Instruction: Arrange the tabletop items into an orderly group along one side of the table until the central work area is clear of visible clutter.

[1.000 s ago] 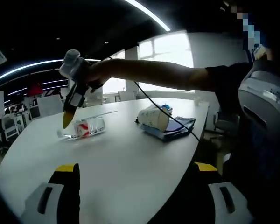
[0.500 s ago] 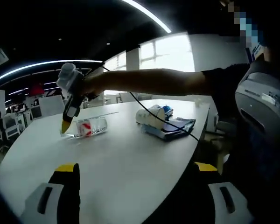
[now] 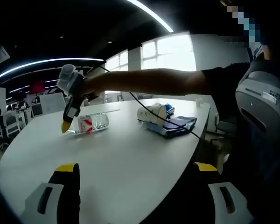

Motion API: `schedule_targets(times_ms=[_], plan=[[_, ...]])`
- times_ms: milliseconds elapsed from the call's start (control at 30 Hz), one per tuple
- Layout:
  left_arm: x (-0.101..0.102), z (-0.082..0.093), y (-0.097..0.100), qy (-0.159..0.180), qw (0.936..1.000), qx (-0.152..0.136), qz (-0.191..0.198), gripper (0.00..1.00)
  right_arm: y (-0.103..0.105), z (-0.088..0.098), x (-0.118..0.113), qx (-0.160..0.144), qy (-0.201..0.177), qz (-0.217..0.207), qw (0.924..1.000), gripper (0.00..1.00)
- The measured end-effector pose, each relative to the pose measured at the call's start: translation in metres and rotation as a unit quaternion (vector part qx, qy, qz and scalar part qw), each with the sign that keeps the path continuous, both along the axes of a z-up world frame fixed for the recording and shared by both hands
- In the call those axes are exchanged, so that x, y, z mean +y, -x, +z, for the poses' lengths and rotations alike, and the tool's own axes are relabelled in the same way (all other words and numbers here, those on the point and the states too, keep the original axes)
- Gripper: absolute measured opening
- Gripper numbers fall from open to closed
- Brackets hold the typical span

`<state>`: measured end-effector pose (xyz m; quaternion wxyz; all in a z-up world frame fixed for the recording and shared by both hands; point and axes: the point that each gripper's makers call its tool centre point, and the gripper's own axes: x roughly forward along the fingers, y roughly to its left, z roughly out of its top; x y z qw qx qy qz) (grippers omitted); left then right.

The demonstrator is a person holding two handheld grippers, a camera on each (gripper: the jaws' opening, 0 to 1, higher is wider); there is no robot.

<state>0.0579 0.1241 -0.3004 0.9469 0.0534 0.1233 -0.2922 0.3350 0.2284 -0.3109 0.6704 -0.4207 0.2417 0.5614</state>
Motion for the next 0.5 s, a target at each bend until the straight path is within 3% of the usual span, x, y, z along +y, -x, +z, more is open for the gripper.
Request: schedule_targets(times_ms=[200, 300, 500], plan=[[0.0007, -0.0025, 0.0004, 0.001, 1.0000, 0.002, 0.001, 1.00, 0.0009, -0.0052, 0.0038, 0.006, 0.004, 0.005, 1.0000, 0.38], [0.0015, -0.0029, 0.0010, 0.003, 1.0000, 0.002, 0.001, 1.00, 0.0052, -0.0070, 0.0043, 0.015, 0.004, 0.010, 0.9998, 0.22], [0.0039, -0.0039, 0.0023, 0.004, 1.0000, 0.003, 0.004, 1.00, -0.0001, -0.0046, 0.0042, 0.017, -0.001, 0.001, 0.9998, 0.21]])
